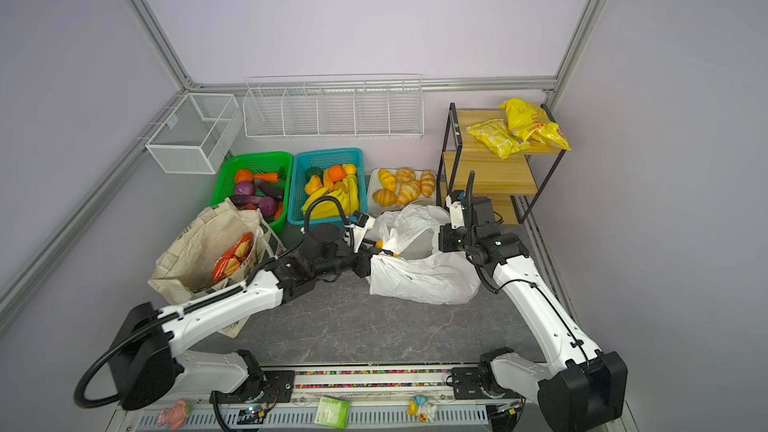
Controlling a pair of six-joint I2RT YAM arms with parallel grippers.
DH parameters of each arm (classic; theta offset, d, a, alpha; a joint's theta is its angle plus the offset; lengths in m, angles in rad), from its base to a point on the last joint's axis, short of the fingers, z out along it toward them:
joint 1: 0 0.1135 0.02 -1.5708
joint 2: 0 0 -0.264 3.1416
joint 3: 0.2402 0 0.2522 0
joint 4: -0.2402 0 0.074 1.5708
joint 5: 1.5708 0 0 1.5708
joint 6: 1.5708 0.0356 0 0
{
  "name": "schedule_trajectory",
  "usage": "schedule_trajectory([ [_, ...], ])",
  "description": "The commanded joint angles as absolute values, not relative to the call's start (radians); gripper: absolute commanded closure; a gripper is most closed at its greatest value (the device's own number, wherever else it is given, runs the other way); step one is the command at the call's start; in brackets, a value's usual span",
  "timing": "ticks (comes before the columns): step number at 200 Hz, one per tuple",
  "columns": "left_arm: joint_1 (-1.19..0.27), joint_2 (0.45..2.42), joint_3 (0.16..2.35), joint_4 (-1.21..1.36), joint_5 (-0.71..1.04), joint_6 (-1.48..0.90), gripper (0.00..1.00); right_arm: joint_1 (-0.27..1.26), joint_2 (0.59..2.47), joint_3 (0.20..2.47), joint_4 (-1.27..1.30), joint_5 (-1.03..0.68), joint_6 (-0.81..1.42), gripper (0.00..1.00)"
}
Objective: Place the mixed food into the grocery bags and tie them
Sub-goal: 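Carry the yellow fruit into the white plastic bag and release it, then withdraw the left gripper from the bag back over the teal basket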
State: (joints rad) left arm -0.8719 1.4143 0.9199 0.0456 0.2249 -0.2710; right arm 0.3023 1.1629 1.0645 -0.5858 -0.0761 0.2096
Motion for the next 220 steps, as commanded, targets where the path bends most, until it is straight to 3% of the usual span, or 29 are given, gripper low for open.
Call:
schedule_trajectory([
  [1,-0.889,1.508,0.978,0.128,0.225,-0.262,0.45,0.298,1.136,1.049,-0.576,-0.089,0.218,0.94],
  [39,-0.916,1.634,1.032,0.143,0.215,-0.273,0.34,0.298,1.140,1.039,-0.572,-0.082,0.215,0.94],
  [64,-0.916,1.624,1.026,0.107,0.167,-0.240,0.26,0.298,1.145,1.035,-0.572,-0.072,0.209,0.94],
  [110,-0.915,1.554,1.010,0.054,0.140,-0.192,0.20,0.297,1.149,1.033,-0.569,-0.069,0.206,0.94],
  [172,-0.876,1.338,0.935,-0.037,0.146,-0.171,0.21,0.292,1.139,1.031,-0.584,-0.034,0.199,0.94],
  [199,-0.785,1.200,0.882,-0.051,0.278,-0.177,0.22,0.290,1.148,1.032,-0.577,-0.041,0.202,0.94],
  [220,-0.709,1.122,0.864,-0.061,0.281,-0.194,0.23,0.288,1.157,1.038,-0.574,-0.048,0.205,0.94],
])
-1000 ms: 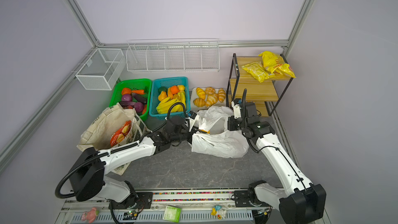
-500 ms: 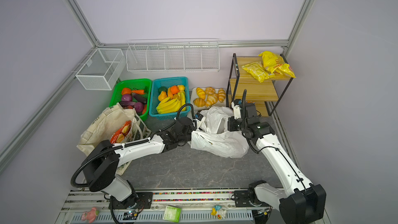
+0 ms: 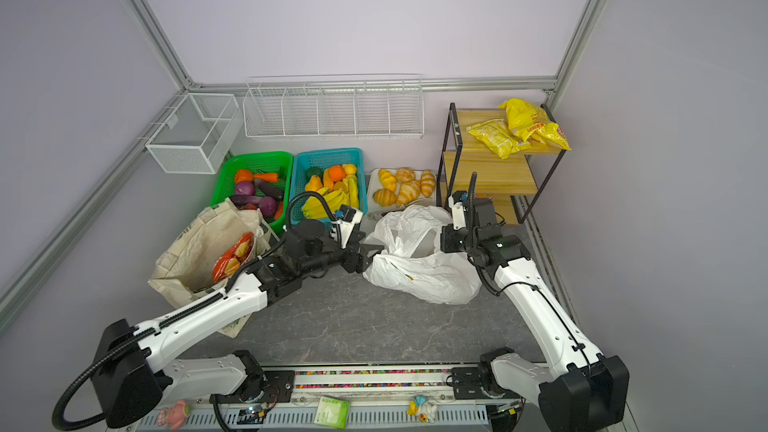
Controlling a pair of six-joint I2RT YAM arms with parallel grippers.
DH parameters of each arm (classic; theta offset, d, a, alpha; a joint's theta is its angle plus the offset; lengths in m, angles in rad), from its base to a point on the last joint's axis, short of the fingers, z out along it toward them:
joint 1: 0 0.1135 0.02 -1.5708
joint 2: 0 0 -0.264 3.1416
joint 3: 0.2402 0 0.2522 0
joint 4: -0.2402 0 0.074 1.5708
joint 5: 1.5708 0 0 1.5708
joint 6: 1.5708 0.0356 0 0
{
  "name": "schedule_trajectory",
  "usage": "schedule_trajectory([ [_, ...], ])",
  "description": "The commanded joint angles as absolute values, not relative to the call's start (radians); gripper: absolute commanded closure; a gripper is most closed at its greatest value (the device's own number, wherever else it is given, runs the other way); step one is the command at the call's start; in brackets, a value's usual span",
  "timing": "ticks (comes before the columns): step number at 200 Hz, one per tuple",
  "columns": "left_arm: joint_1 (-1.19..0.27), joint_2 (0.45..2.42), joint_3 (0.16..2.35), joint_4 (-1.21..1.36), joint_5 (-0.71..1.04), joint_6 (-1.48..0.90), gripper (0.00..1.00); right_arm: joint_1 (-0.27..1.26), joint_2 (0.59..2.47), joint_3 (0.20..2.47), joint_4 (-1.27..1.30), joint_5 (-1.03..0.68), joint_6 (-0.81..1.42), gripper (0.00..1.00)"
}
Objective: Place the mixed food into the grocery bags and tie them
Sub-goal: 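Withdraw the left gripper from the bag back over the teal basket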
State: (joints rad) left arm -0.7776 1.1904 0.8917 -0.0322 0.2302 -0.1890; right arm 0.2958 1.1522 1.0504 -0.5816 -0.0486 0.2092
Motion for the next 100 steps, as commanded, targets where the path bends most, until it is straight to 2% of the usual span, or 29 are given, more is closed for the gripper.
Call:
schedule_trajectory([
  [1,-0.704,1.120,0.865,-0.060,0.278,-0.196,0.23,0.288,1.157,1.038,-0.574,-0.049,0.206,0.94],
  [13,-0.661,1.102,0.867,-0.058,0.205,-0.231,0.24,0.290,1.158,1.040,-0.572,-0.052,0.206,0.94],
  [36,-0.588,1.165,0.940,-0.134,-0.061,-0.312,0.24,0.290,1.160,1.039,-0.568,-0.055,0.207,0.94],
  [66,-0.464,1.360,1.063,-0.170,-0.097,-0.369,0.24,0.289,1.163,1.037,-0.563,-0.074,0.210,0.94],
  [100,-0.407,1.570,1.160,-0.080,-0.207,-0.304,0.23,0.289,1.161,1.035,-0.556,-0.089,0.208,0.94],
])
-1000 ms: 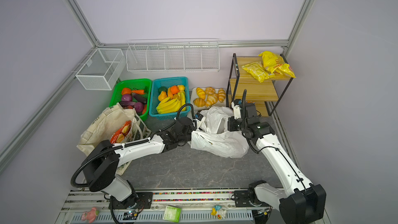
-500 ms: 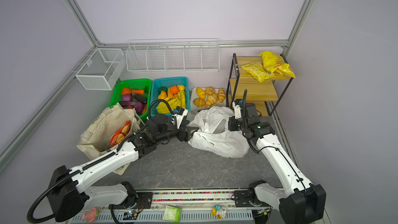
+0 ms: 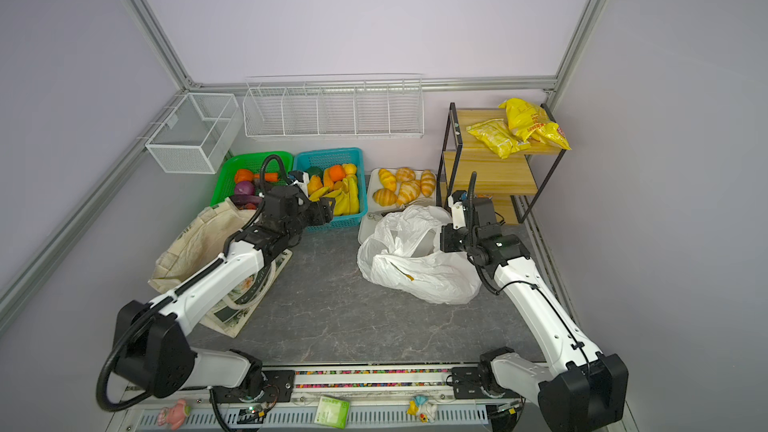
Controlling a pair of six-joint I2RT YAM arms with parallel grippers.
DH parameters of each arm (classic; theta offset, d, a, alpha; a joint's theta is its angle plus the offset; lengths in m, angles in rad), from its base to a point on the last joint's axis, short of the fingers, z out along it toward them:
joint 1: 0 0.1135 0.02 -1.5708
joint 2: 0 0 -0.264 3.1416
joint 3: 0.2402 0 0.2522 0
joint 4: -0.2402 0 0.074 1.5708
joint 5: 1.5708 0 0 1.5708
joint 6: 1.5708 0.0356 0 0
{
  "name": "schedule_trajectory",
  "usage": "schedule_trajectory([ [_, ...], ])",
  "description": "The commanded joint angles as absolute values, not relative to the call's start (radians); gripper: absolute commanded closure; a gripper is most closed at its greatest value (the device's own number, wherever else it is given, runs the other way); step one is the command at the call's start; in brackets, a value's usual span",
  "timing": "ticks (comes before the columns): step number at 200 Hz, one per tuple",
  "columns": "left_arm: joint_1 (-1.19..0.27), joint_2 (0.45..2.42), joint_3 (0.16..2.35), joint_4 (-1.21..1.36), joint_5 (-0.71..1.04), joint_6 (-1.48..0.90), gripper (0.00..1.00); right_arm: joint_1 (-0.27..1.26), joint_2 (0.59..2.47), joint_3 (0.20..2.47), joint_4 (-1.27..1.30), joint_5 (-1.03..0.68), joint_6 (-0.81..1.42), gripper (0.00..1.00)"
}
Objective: Place the mixed food into the grocery bags and tie them
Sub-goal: 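Withdraw the left gripper from the bag back over the teal basket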
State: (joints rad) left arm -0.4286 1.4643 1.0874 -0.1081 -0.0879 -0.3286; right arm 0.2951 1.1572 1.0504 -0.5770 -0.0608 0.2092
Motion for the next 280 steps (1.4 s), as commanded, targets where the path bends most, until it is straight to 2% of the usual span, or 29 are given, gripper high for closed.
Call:
schedule_trajectory([
  [1,-0.407,1.577,1.163,-0.078,-0.212,-0.301,0.23,0.289,1.161,1.035,-0.556,-0.089,0.207,0.94],
  [47,-0.376,1.896,1.414,-0.108,-0.407,-0.129,0.24,0.287,1.160,1.040,-0.558,-0.083,0.193,0.94],
  [120,-0.321,2.195,1.712,-0.134,-0.426,-0.078,0.33,0.283,1.167,1.036,-0.552,-0.095,0.190,0.94],
  [229,-0.275,2.393,2.000,-0.226,-0.365,-0.122,0.40,0.282,1.166,1.028,-0.548,-0.104,0.190,0.94],
  [280,-0.270,2.457,2.122,-0.320,-0.347,-0.104,0.47,0.282,1.163,1.022,-0.547,-0.107,0.189,0.94],
])
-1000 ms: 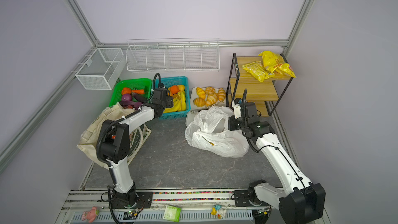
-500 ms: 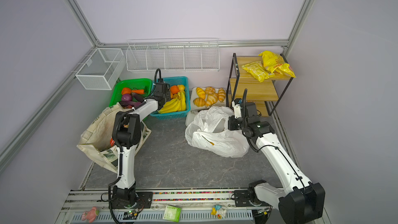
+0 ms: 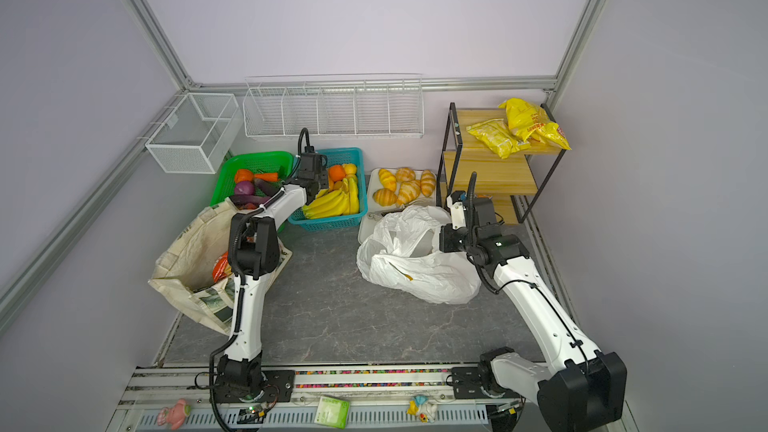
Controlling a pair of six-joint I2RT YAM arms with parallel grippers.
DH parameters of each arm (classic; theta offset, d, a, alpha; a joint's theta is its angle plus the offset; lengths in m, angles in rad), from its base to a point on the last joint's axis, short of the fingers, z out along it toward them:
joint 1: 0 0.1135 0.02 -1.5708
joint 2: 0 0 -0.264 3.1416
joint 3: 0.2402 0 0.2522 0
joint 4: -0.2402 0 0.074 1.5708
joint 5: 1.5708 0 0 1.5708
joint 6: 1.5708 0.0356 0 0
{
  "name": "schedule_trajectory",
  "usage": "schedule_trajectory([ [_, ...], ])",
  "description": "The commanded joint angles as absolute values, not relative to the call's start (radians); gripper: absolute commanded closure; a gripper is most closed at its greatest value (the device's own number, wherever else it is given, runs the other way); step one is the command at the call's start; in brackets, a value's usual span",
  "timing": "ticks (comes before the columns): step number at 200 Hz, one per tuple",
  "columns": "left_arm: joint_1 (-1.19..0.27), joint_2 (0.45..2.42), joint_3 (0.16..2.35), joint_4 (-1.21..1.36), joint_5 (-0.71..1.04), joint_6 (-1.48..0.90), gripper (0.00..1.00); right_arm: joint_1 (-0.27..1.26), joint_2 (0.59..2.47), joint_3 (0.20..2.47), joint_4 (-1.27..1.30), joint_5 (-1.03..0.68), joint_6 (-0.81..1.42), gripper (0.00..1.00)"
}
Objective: Place the mixed food into the grocery bags and tie them
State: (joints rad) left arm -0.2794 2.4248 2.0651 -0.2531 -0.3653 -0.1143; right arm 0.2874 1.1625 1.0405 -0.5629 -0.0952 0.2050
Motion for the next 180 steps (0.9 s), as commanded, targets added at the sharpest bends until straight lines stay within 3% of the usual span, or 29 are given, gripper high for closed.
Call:
schedule_trajectory([
  [1,-0.270,2.457,2.123,-0.319,-0.346,-0.104,0.48,0.282,1.162,1.022,-0.547,-0.106,0.189,0.94],
  [30,-0.270,2.473,2.151,-0.336,-0.346,-0.089,0.55,0.282,1.164,1.023,-0.547,-0.109,0.187,0.94],
  [104,-0.268,2.483,2.169,-0.326,-0.362,-0.034,0.87,0.282,1.168,1.022,-0.546,-0.114,0.188,0.94],
  [159,-0.268,2.440,2.129,-0.275,-0.373,0.009,1.00,0.281,1.167,1.019,-0.547,-0.116,0.188,0.94],
  [180,-0.268,2.400,2.090,-0.244,-0.372,0.018,1.00,0.282,1.163,1.017,-0.548,-0.114,0.188,0.94],
])
